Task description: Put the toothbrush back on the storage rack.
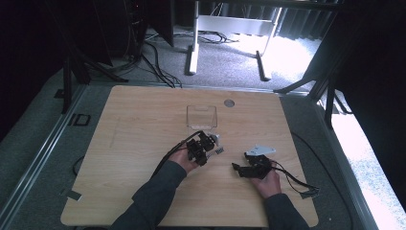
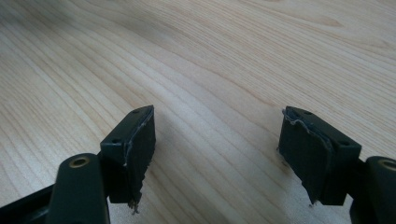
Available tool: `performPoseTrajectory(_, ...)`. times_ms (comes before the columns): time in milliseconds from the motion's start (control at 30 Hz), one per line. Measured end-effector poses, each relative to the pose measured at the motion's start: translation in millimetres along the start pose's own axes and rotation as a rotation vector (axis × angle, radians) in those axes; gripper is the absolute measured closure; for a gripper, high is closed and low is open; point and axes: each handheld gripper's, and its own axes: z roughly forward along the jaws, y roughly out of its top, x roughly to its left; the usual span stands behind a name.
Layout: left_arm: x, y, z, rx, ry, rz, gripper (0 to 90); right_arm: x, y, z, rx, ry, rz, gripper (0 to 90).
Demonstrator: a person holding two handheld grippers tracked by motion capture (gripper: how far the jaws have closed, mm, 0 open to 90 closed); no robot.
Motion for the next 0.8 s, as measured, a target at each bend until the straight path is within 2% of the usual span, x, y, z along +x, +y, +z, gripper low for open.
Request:
performPoseTrajectory(567, 7.6, -3.0, -15.5, -0.075, 0.026, -0.021, 82.5, 0.0, 0.1, 0.1, 0.000, 0.000, 0.001, 26.9)
performPoseTrajectory(800, 11.4, -4.9, -20.7, -0.104, 0.025, -0.042, 82.5, 0.0, 0.1, 0.1, 0.000, 0.000, 0.000, 26.9)
